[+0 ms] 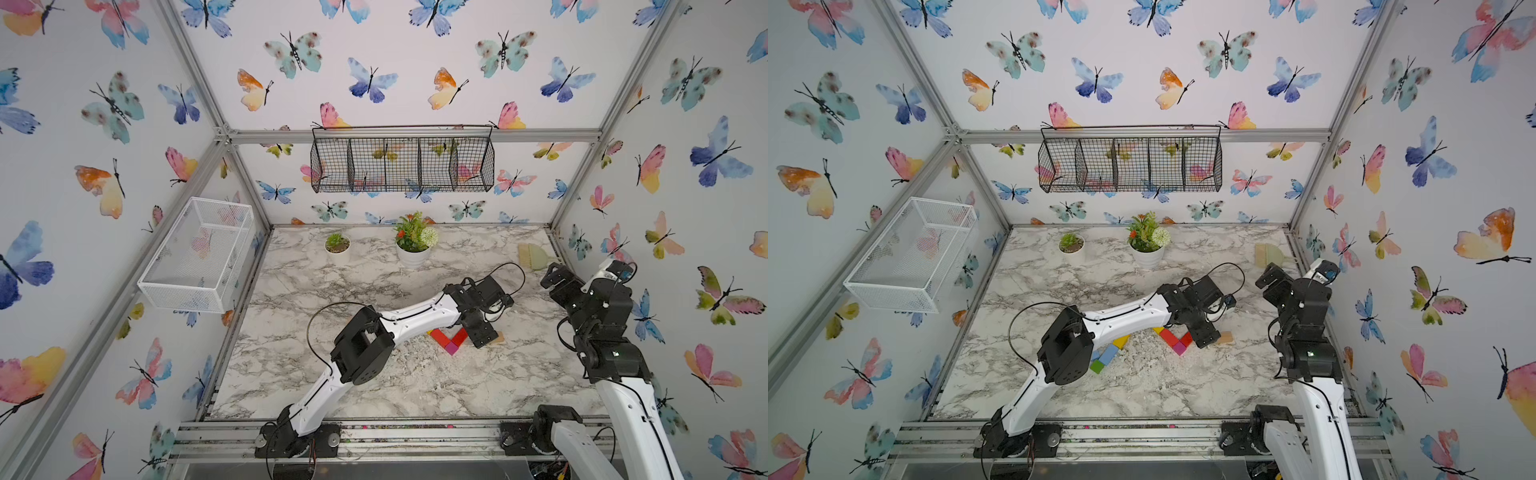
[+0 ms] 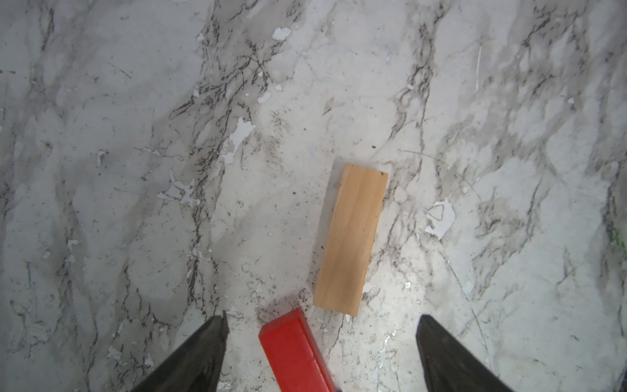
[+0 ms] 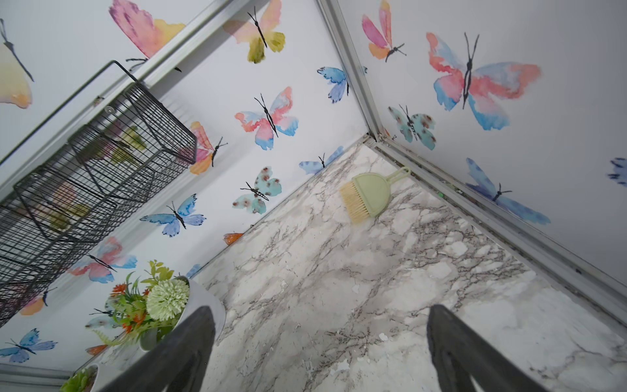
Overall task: Assemble the letter v with building blocks
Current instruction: Pick up the building block from the center of the board.
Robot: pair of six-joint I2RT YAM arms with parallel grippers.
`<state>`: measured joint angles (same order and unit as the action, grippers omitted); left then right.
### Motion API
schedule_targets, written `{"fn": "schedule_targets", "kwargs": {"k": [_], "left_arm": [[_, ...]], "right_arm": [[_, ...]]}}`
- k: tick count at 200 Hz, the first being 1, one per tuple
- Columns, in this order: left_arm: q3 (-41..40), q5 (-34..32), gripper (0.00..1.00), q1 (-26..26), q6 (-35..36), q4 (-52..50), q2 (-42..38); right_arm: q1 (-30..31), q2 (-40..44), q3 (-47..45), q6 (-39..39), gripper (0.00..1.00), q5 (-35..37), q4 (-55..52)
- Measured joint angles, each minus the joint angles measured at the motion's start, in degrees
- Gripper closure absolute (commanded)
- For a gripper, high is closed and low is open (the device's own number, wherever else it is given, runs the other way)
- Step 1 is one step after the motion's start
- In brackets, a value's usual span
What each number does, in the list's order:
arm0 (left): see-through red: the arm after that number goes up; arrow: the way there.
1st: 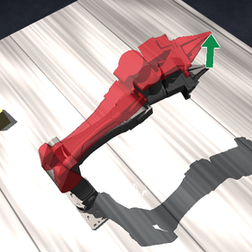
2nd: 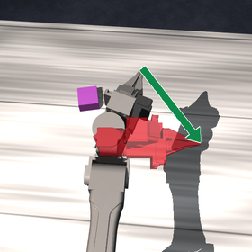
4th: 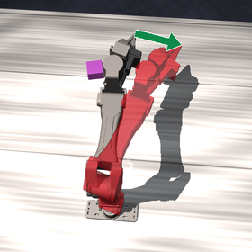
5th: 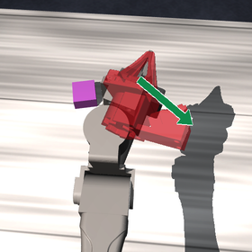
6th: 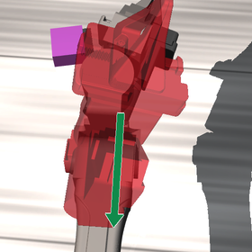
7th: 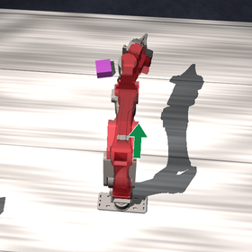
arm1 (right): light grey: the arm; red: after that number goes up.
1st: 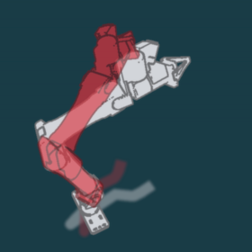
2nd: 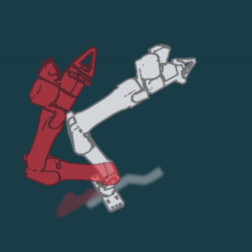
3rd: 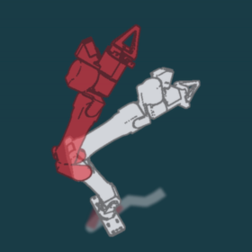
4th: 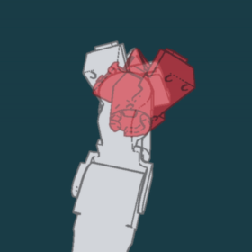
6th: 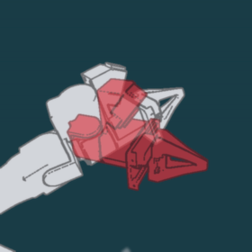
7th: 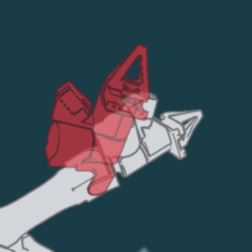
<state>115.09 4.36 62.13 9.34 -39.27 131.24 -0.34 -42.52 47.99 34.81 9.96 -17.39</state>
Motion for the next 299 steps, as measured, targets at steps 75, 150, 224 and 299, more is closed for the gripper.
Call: {"fn": "schedule_targets", "kwargs": {"k": [75,150,224,299], "left_arm": [[2.58,1.31,0.14,1.14,1.16,1.79,2.32],[4.2,1.27,0.22,1.77,1.4,1.95,6.16],[4.37,1.44,0.29,1.77,1.38,3.32,6.62],[4.39,2.49,0.33,1.77,1.38,3.56,9.01]], "right_arm": [[0.0,-4.0,7.54,-1.9,0.01,-4.83,1.16],[0.0,-7.48,10.67,-2.49,0.01,-11.63,3.54],[0.0,-7.48,10.67,-2.51,0.01,-13.0,3.69],[0.0,-7.74,10.34,-2.8,0.01,-13.0,3.72]]}}
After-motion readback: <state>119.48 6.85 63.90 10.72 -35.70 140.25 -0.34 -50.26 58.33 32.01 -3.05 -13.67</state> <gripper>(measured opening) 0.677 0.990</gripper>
